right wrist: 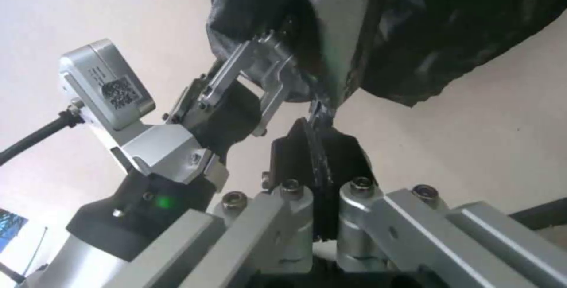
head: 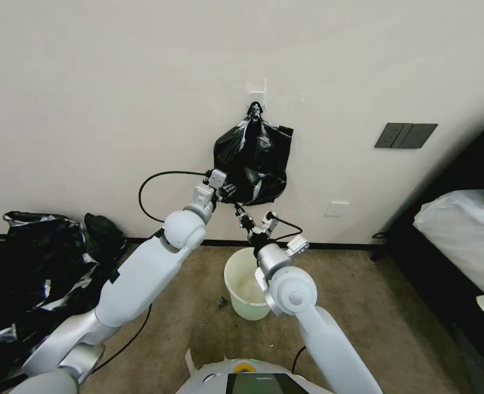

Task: Place a trash bag onto the trash bin.

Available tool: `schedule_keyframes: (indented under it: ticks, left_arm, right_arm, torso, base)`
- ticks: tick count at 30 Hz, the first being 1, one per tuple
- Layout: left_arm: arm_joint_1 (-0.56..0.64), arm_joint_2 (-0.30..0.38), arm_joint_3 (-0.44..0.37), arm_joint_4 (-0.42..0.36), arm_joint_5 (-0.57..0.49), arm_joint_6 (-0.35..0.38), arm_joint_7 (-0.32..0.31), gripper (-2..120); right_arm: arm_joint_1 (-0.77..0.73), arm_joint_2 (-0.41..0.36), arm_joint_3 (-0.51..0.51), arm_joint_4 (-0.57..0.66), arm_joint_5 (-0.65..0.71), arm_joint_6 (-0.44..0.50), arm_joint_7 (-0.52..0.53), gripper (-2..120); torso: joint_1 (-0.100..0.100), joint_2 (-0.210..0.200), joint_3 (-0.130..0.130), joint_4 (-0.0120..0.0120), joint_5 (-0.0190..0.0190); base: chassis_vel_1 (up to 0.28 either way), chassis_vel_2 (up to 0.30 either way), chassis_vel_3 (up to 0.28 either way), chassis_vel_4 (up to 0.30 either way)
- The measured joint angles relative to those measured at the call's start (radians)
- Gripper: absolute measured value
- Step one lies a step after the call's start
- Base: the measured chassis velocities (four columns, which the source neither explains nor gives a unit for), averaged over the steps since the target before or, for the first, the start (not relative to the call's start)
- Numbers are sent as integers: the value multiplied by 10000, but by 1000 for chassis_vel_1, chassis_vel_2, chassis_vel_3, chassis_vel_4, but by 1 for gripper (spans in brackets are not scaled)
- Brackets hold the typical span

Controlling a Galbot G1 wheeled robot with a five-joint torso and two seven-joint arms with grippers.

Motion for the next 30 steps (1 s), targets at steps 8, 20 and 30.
schedule_keyframes:
  ticks: [8,20,30]
  left_arm:
    - [34,-107,-21,20,-177,-88,-21,32]
    - [287,-75,-198,-339,-483,-407,-336,0]
    - [306,-267,-138,-320,-498,-517,-519,0]
  right_arm:
    - [-117,-33,73,-17,-173,-2,-61,0]
    - [-1177,-516,281,372,-2785,-404,-748,18]
    - [-1818,-1557,989,1553,-4808,-763,-1376,53]
  torso:
    - [0,0,0,0,0]
    - [-1,0,0,-1,0]
    - [-1,0,-1,-2,1]
  base:
    - [0,0,0,0]
    - [0,0,0,0]
    - [0,0,0,0]
